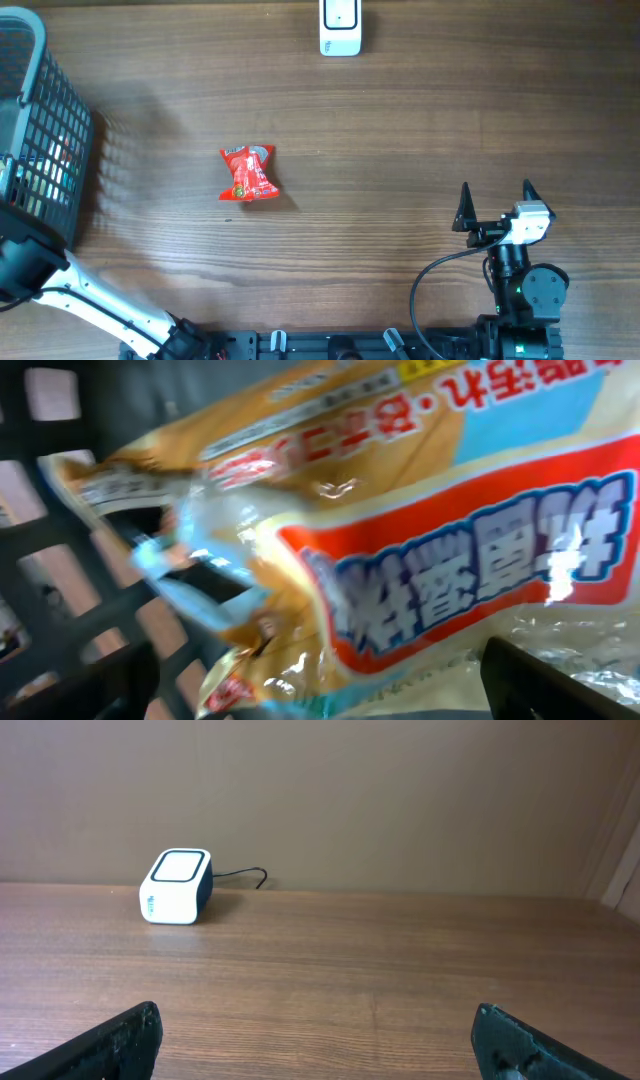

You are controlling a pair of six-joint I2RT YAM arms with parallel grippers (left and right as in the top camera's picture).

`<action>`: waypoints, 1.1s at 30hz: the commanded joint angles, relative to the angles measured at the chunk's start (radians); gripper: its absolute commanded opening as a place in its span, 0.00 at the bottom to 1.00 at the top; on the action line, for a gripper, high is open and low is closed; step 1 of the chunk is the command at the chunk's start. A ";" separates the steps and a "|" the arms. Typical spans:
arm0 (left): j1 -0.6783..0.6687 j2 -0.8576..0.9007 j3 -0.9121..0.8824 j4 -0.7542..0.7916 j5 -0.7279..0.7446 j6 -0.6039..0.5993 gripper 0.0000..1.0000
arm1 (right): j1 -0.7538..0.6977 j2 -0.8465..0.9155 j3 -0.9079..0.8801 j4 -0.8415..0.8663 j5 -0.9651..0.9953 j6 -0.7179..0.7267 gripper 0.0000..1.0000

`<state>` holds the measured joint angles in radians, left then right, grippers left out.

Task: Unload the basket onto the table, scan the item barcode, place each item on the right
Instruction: 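Reach the left gripper back into the basket toward the yellow package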

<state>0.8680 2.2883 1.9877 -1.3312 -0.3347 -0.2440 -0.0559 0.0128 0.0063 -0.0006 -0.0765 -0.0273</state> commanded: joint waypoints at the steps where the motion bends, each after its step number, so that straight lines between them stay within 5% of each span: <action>1: -0.002 0.006 -0.056 0.054 0.042 0.013 1.00 | -0.004 -0.008 -0.001 0.002 0.013 0.008 1.00; 9: -0.002 0.006 -0.139 0.185 0.201 0.013 0.95 | -0.004 -0.008 -0.001 0.002 0.013 0.008 1.00; 18: -0.002 0.007 -0.171 0.249 0.244 0.013 0.19 | -0.004 -0.008 -0.001 0.002 0.013 0.008 1.00; 19: -0.002 0.007 -0.171 0.252 0.262 0.013 0.04 | -0.004 -0.008 -0.001 0.002 0.013 0.008 1.00; 33: -0.001 -0.147 -0.050 0.191 0.400 -0.015 0.04 | -0.004 -0.008 -0.001 0.002 0.013 0.008 1.00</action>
<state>0.8719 2.2349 1.8732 -1.1229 -0.0685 -0.2340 -0.0559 0.0128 0.0063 -0.0006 -0.0769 -0.0273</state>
